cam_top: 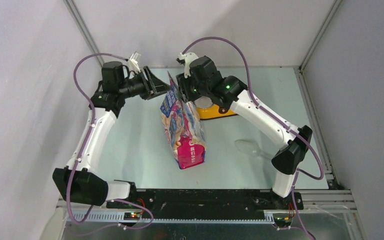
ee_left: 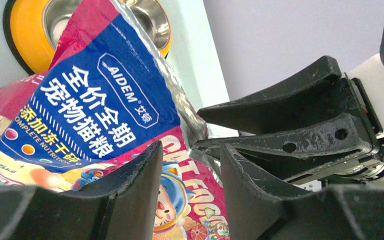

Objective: Serve the pet food

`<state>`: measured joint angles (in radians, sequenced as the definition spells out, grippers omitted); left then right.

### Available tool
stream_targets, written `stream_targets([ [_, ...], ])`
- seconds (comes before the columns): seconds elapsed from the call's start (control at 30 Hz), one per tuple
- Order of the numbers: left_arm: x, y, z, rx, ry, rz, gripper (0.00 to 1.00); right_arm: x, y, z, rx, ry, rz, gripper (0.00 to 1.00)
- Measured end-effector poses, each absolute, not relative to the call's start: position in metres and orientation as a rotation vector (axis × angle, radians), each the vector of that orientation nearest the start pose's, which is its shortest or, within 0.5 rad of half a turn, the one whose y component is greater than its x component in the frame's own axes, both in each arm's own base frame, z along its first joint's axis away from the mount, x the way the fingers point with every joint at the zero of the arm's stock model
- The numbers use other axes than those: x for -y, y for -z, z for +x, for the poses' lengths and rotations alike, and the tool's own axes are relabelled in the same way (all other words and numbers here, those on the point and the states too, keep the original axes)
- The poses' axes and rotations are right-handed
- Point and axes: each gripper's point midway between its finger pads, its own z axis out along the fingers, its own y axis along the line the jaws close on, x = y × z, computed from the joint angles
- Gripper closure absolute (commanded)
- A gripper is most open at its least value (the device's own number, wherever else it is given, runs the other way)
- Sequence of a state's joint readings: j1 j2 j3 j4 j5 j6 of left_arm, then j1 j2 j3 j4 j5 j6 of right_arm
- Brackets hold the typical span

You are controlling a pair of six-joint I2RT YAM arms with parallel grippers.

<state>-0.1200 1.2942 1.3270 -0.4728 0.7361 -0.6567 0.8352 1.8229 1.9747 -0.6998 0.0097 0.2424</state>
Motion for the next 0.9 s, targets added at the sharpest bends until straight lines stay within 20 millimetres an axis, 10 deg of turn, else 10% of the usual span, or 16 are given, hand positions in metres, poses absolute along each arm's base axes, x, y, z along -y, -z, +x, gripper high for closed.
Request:
stream_targets([
  [0.5,0.175,-0.311,0.367,-2.151,1.154,-0.136,0.59,-0.383,-0.298,0.333,-2.085,-0.628,-0.649,0.74],
  [0.9,0.199,-0.301,0.362,-2.209,1.142,-0.090,0.75,-0.386,-0.298,0.333,-2.083,-0.640,-0.659,0.80],
])
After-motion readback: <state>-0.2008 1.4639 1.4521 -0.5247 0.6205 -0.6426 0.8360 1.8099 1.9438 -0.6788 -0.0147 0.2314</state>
